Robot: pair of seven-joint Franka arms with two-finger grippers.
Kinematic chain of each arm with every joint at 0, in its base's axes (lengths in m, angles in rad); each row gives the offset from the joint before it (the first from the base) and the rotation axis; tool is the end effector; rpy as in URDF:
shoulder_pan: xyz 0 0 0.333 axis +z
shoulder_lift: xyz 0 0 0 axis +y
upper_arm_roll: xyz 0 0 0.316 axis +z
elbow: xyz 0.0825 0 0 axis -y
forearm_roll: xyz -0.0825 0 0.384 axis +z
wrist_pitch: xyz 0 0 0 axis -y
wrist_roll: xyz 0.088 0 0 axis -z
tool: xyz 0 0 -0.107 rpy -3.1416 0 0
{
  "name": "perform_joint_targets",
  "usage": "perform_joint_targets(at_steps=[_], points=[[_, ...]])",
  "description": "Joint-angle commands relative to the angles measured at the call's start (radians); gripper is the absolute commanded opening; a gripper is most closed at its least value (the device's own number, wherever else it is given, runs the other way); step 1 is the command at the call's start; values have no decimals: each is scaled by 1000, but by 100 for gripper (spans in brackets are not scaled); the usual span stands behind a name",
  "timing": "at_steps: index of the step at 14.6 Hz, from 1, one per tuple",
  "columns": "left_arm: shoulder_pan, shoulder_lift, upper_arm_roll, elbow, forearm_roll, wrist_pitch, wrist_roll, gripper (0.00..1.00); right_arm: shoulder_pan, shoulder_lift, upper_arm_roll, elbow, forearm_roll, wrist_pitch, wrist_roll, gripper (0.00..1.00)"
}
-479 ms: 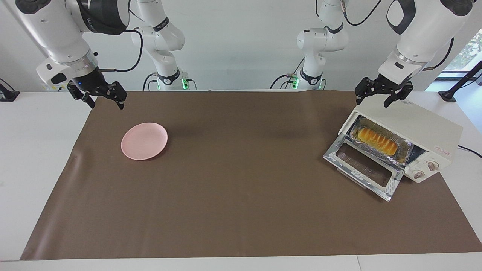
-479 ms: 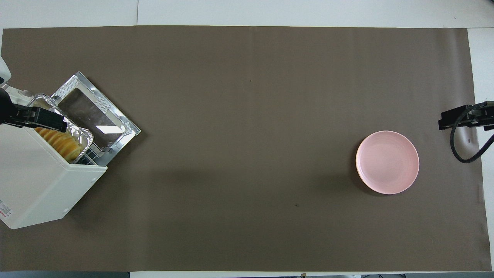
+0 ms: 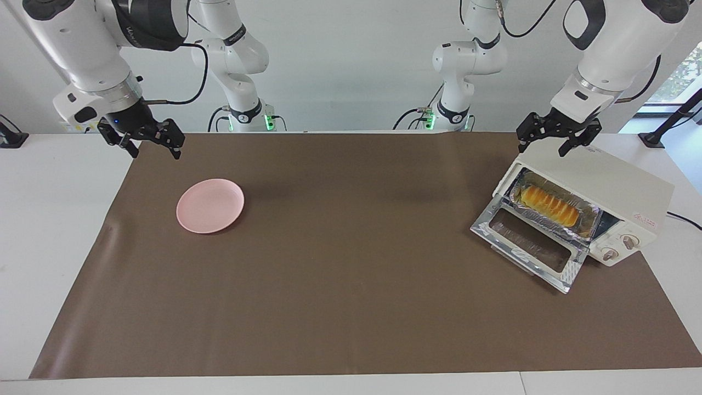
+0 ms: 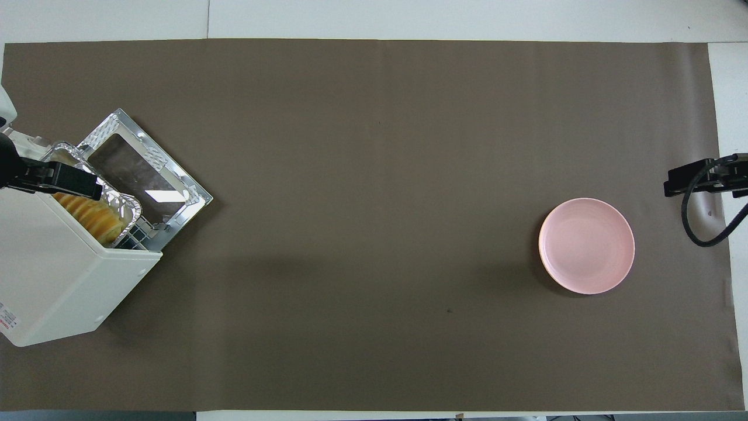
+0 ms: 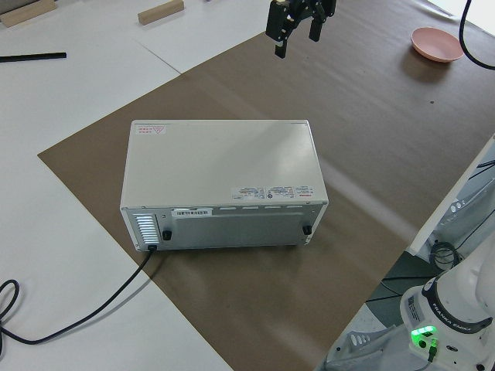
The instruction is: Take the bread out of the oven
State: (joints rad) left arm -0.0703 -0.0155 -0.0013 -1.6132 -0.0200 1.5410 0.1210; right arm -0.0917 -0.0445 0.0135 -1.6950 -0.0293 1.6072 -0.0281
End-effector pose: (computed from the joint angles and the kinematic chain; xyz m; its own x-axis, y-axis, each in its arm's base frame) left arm 0.5439 -0.0412 0.6106 0.9799 -0.1919 -0.0538 -0.1907 -0.9813 0.0267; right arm 0.5391 -0.0451 0.5934 0.9978 -0.0490 -0.0441 -0.0478 -0.9984 0.0286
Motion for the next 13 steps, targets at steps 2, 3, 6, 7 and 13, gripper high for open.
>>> perform_joint_targets(at_steps=[2, 3, 6, 7, 13], points=[[-20, -21, 14, -28, -14, 13, 6, 100, -11, -25, 8, -22, -3, -9, -19, 100], [-20, -21, 14, -27, -14, 8, 8, 100, -11, -25, 9, -22, -3, -9, -19, 100], [-23, -21, 14, -27, -14, 8, 8, 100, -11, -25, 8, -22, -3, -9, -19, 100], [-23, -21, 14, -27, -14, 11, 8, 100, -11, -25, 9, -22, -3, -10, -19, 100], [-32, -26, 6, -23, -9, -19, 5, 100, -11, -25, 8, -22, -3, -9, -19, 100]])
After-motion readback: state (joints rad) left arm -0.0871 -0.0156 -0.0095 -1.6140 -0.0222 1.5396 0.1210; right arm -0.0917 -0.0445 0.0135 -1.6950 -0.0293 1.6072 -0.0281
